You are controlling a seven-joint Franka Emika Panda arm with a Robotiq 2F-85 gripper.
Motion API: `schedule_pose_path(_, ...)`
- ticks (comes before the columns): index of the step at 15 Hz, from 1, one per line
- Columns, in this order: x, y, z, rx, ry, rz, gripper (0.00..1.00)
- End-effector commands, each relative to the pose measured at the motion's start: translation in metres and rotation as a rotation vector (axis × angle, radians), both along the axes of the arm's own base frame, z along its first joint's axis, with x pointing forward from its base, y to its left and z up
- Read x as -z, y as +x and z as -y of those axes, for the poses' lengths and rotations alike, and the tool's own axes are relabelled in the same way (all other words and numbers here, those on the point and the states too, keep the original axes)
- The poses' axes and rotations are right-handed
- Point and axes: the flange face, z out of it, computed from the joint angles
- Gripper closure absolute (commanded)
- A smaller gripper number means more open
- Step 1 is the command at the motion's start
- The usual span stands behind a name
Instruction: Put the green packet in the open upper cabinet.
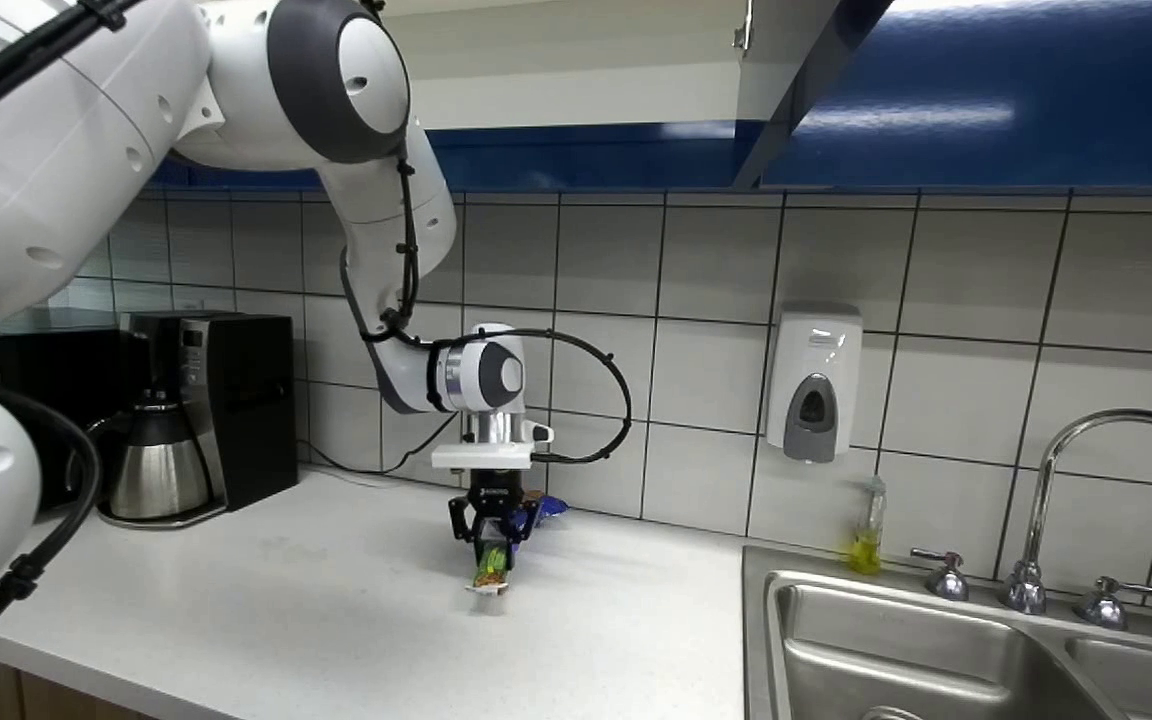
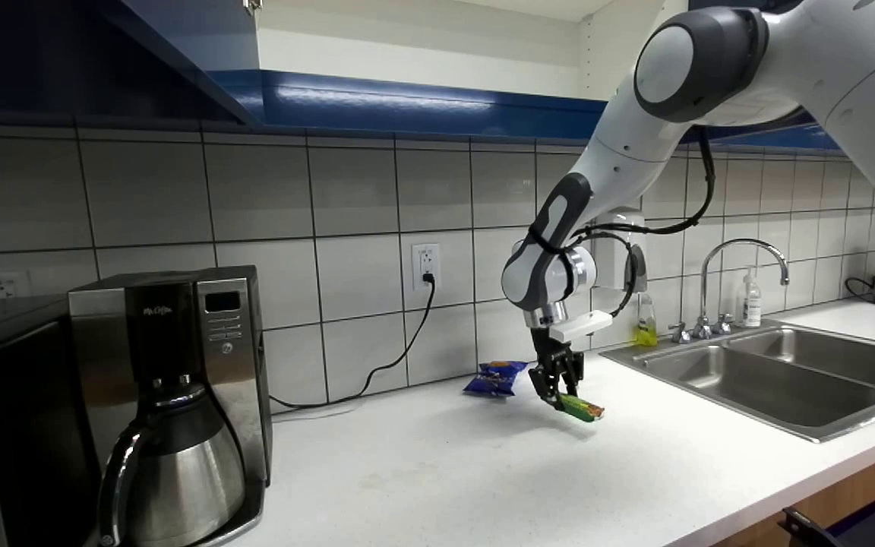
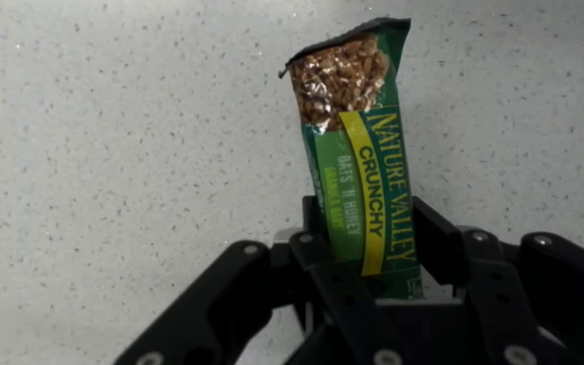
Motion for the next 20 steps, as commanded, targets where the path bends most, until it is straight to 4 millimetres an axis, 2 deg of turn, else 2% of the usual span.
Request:
schedule_pose_path(1,-0.029,-0.012,0.0,0.162,-0.006,0.008,0.81)
schedule_pose_path(6,-0.045,-0.031,0.005,0.248,-0.03,0.018,0.81)
schedule_pose_path(9,-0.05,-0.051,0.01,0.267,-0.033,0.007,0.81)
schedule_pose_path(14,-0.059,-0.099,0.019,0.273,-0.036,-0.021,0.81)
schedule_pose_path(20,-0.071,-0.168,0.028,0.28,-0.034,-0.066,0.81)
